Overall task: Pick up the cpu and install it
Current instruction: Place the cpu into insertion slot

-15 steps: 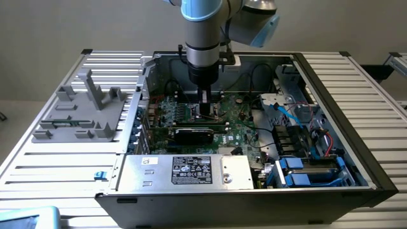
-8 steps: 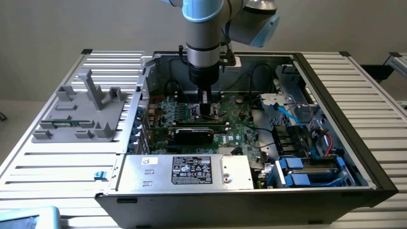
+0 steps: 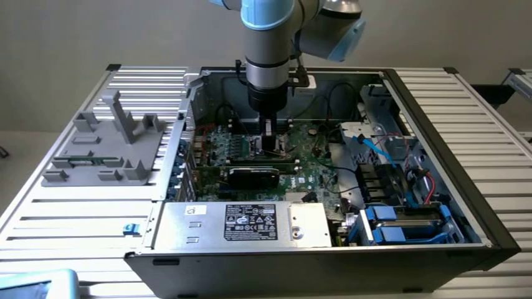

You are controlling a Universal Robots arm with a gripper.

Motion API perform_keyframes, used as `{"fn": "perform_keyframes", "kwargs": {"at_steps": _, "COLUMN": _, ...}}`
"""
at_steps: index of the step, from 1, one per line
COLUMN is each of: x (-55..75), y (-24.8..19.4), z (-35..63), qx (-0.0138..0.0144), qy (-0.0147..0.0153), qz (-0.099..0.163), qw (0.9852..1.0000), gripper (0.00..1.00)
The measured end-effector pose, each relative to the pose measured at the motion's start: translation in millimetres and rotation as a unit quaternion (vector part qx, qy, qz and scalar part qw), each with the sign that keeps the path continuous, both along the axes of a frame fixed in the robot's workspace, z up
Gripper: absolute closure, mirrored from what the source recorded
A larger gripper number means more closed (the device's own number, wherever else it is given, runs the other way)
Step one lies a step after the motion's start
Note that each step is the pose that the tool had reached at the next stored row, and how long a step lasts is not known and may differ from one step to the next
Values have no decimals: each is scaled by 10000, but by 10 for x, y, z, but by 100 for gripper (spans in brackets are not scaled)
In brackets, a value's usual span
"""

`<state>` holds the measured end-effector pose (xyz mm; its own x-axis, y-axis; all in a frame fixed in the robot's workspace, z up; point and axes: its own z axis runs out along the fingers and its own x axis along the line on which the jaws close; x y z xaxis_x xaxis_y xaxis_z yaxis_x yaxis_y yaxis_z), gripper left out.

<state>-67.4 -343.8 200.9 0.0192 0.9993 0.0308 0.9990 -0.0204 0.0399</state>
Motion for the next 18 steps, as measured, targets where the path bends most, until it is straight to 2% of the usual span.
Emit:
{"fn": "perform_keyframes", "kwargs": {"at_steps": 8, "x": 1, "y": 0, "z": -2, "qx": 2, "qy": -1, "qz": 1, "qw": 10000, "gripper": 44}}
{"fn": "perform_keyframes", "kwargs": {"at_steps": 12, "x": 1, "y": 1, "z": -4, "qx": 22, "qy": -1, "qz": 1, "qw": 10000, "gripper": 44}}
{"fn": "perform_keyframes", "kwargs": {"at_steps": 18, "x": 1, "y": 8, "z": -10, "qx": 23, "qy": -1, "qz": 1, "qw": 10000, "gripper": 44}}
